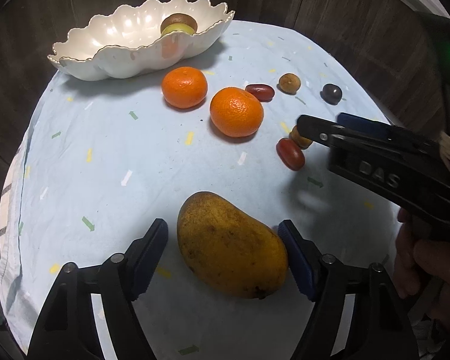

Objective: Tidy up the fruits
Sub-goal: 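Close the left tool on the yellow mango while the right tool grasps the small brown fruit, then carry the mango in the left tool and small fruit in the right tool over the bowl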

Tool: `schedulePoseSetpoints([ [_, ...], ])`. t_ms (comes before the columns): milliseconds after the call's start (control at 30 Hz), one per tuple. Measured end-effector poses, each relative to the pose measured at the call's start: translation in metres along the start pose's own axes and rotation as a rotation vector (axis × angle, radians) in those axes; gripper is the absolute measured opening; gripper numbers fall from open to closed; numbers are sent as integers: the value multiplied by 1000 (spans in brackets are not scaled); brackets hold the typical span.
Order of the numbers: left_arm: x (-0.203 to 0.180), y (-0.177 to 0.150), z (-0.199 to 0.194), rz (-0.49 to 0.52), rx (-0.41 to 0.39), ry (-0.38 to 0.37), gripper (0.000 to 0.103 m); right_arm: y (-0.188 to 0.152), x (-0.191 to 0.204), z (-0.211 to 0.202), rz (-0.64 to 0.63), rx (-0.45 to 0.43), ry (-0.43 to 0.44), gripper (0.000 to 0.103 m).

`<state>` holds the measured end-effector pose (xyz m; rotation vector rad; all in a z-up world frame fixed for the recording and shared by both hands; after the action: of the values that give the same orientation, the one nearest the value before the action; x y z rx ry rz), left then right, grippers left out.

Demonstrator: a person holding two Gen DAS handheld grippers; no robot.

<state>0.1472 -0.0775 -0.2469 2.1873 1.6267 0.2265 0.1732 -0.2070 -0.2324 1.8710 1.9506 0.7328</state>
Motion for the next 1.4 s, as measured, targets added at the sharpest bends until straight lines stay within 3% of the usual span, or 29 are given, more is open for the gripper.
schedulePoseSetpoints([
  [200, -2, 1, -1, 11, -3, -12, 67, -3, 5, 13, 12, 36, 31, 48],
  [433, -2, 2, -4, 3, -6, -22, 64, -3, 15, 14, -10, 42, 86, 23],
  [1400, 23, 17, -40, -64, -113, 11, 62, 16, 33, -36, -55, -38, 83, 23],
])
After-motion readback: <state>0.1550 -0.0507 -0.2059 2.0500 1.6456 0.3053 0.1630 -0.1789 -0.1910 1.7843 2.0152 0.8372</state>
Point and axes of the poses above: each gripper's, at about its wrist camera, not at the fingertips, and z roughly the way its jaws point, x to its left, y to its top, the point moved 6 cm from there along z, roughly the way its jaws point, and after that the axes turned 2 degrees about x, right-handed, at the moved point
